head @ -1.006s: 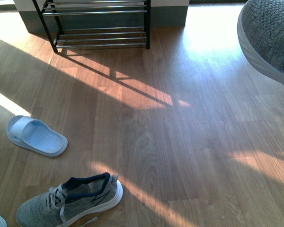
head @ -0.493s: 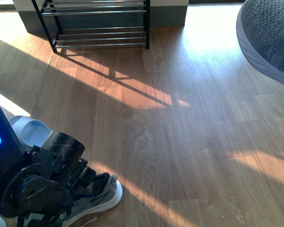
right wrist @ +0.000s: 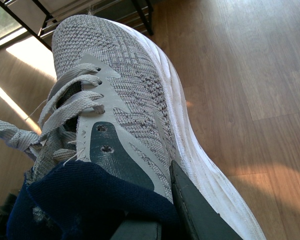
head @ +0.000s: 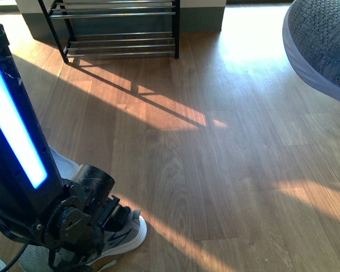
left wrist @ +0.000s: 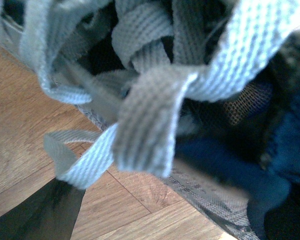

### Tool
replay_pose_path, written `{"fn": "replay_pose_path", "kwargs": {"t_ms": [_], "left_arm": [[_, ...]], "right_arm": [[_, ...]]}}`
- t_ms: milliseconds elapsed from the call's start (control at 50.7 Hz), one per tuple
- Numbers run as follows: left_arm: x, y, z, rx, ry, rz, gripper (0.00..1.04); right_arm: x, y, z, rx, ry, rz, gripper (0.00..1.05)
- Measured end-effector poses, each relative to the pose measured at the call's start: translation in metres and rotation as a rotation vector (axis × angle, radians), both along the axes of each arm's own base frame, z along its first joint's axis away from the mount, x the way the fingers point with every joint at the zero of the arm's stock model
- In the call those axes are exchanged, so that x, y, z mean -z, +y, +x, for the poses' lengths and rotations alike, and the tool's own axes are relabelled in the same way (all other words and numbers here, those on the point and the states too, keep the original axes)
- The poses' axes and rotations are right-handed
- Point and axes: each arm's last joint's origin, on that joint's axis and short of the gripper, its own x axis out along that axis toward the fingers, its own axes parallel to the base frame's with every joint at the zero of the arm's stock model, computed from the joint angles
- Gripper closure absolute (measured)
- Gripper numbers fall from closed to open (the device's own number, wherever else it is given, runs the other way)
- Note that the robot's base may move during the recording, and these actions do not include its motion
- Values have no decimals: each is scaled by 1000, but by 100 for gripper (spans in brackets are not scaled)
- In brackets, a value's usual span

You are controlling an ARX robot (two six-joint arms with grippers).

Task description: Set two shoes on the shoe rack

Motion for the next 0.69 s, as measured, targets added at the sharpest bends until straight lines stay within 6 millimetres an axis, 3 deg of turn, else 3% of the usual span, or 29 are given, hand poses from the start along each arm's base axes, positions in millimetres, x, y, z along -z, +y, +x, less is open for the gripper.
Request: {"fn": "replay_pose_path", "kwargs": {"t_ms": [158,473,690], "left_arm": [[12,-2,7,4,15,-2,11],[14,0,9,29,20,28,63],[14,1,7,29,27,51,85]], "right_arm": [[0,0,0,0,0,0,103],[0,0,0,0,0,0,103],[0,0,0,0,0,0,103]]}}
